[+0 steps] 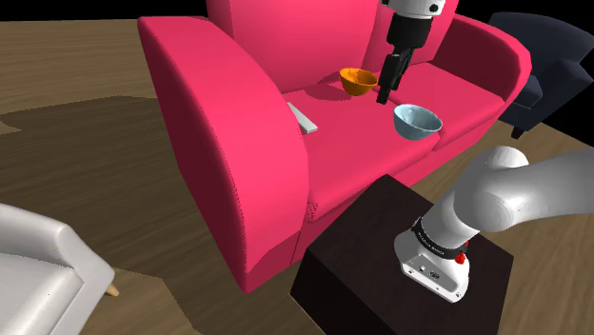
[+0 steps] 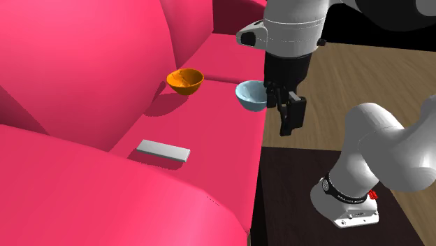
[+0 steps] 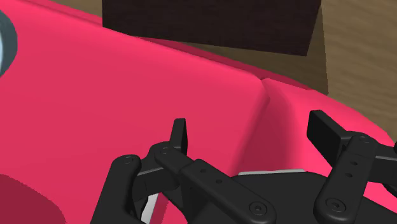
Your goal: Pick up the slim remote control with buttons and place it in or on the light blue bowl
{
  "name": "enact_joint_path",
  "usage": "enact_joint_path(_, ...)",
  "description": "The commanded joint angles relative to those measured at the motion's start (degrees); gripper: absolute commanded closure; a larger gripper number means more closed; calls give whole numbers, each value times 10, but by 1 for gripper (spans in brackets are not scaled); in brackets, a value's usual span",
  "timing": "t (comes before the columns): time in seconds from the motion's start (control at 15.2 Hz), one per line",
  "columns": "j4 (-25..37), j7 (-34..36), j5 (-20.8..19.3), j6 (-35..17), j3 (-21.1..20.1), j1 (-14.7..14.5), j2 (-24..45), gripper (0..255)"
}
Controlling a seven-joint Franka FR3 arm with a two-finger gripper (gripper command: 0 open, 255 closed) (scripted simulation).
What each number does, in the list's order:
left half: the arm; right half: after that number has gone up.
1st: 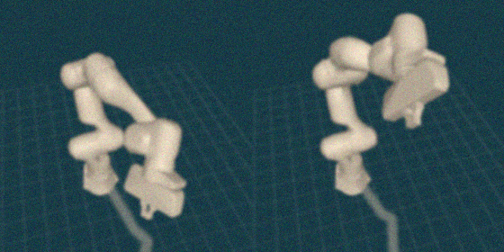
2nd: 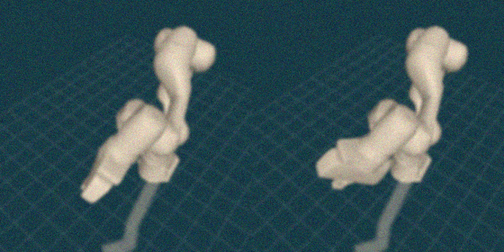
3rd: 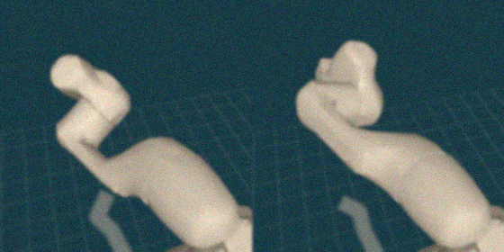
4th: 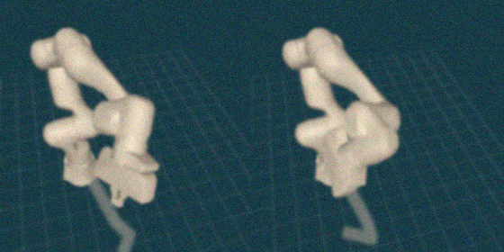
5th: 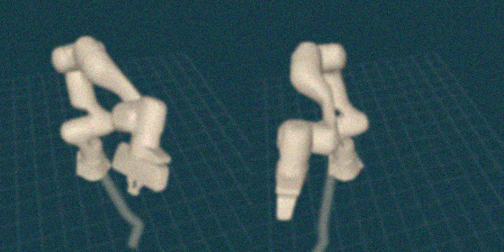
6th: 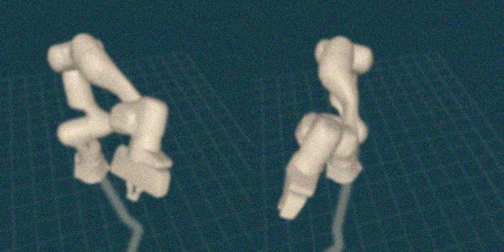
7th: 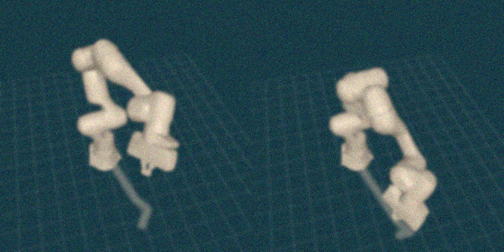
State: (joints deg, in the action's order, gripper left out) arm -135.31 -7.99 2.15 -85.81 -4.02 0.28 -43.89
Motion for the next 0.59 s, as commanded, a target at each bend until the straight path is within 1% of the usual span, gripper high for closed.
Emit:
enact_joint_path(0.0,0,0,0,0,0,0,0,0)
enact_joint_path(0.26,-12,-2,-8,-78,6,11,59,0)
enact_joint_path(0.53,-10,-3,-16,-152,13,21,128,0)
